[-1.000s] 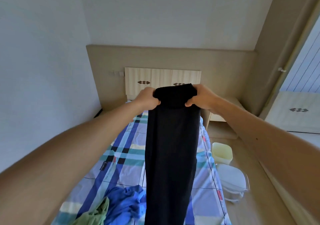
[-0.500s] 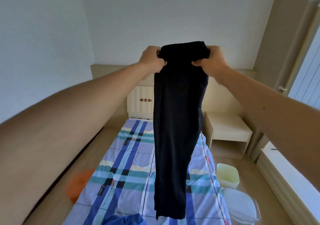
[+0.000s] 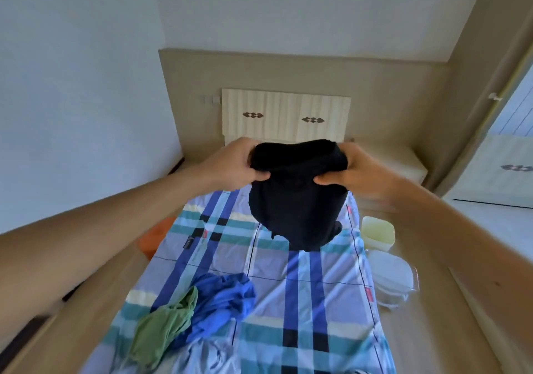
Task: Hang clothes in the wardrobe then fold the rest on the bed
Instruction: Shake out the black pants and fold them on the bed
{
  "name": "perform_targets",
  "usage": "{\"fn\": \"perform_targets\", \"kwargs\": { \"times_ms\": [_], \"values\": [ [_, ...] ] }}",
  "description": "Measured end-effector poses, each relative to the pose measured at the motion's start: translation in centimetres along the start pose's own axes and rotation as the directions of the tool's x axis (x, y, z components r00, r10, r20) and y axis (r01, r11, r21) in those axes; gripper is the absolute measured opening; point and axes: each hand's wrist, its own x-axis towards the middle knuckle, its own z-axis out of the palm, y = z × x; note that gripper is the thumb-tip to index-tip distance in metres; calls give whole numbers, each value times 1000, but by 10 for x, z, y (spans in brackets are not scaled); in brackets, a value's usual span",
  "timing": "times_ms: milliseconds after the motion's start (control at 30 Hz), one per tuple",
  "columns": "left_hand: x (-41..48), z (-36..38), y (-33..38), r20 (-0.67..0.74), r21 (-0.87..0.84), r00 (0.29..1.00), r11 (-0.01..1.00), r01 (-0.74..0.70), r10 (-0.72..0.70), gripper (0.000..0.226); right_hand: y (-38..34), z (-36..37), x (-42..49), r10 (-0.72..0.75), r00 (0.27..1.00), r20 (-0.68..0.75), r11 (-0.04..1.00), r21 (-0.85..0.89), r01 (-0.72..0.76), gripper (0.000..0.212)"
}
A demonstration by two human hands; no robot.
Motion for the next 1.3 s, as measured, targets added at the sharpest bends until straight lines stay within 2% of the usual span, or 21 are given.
{"fn": "perform_targets", "kwargs": {
  "times_ms": [167,267,333,500,567,667,800,900,1100,1167,1233,1267,1300],
  "values": [
    [-85,71,-59,219,28,973,997,69,-73,17,51,66,-67,155,964,216,987,-65,-144,40],
    [-131,109,-81,356,6,928,994,113,-108,18,78,97,-106,262,898,354,965,-114,-236,41],
    [-155,131,-86,429,-25,897,991,135,-112,29,92,113,-125,307,853,422,952,-138,-274,41],
    [-184,171,-110,502,-38,849,977,209,-162,24,132,143,-148,376,783,495,925,-144,-353,48],
    [-186,184,-121,522,-47,832,967,251,-190,25,153,153,-149,416,768,487,907,-160,-390,56],
    [-180,206,-145,507,-30,818,943,330,-270,19,186,168,-144,458,768,447,884,-137,-448,45],
    [-160,245,-194,441,-39,820,905,424,-365,23,238,186,-126,524,777,349,843,-87,-530,41],
    [-125,287,-249,421,-70,812,878,473,-404,22,298,201,-102,579,766,280,803,-32,-595,40],
    [-10,370,-378,356,-102,820,853,511,-449,38,438,223,-8,654,742,145,740,81,-668,40],
    [36,397,-428,283,-128,824,832,540,-491,38,498,233,42,651,755,73,750,92,-655,48],
    [73,428,-478,204,-101,809,810,578,-551,52,562,253,85,653,757,-30,757,66,-650,71],
    [80,440,-494,157,1,804,814,581,-574,64,585,263,97,648,756,-86,758,-19,-652,83],
    [78,459,-509,113,174,801,805,567,-588,72,611,281,100,640,758,-124,741,-161,-652,92]
  ]
}}
